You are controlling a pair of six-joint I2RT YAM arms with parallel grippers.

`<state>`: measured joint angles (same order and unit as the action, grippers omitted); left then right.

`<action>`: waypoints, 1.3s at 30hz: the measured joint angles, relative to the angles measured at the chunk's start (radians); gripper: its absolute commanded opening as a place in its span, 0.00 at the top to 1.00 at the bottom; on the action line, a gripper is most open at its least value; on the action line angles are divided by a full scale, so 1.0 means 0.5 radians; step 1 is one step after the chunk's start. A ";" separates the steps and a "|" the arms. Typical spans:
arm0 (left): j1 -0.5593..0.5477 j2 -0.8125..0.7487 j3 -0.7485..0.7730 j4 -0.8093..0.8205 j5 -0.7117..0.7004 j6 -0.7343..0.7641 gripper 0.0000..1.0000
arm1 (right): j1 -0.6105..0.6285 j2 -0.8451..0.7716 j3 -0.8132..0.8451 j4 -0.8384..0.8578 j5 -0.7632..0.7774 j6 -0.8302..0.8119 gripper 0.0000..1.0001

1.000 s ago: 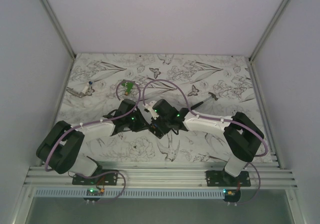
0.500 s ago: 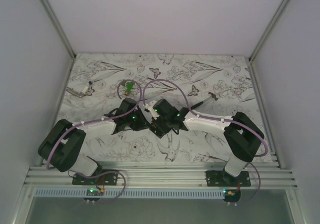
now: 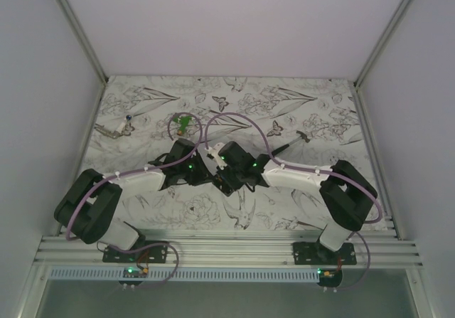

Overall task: Snap on the fuse box
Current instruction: Install the fuse at the fuse box base.

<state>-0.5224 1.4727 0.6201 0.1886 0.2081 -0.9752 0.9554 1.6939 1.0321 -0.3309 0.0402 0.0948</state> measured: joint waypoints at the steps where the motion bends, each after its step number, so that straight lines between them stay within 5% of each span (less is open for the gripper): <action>1: 0.000 0.000 0.000 0.000 0.000 -0.001 0.96 | 0.000 -0.010 -0.014 0.014 0.001 0.000 1.00; 39: 0.003 -0.008 0.003 0.004 -0.063 -0.001 0.96 | 0.027 0.053 0.029 0.063 0.124 0.134 1.00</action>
<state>-0.5209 1.4685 0.6216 0.1905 0.1764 -0.9756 0.9688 1.7206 1.0466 -0.2993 0.1024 0.1619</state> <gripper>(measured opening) 0.164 0.016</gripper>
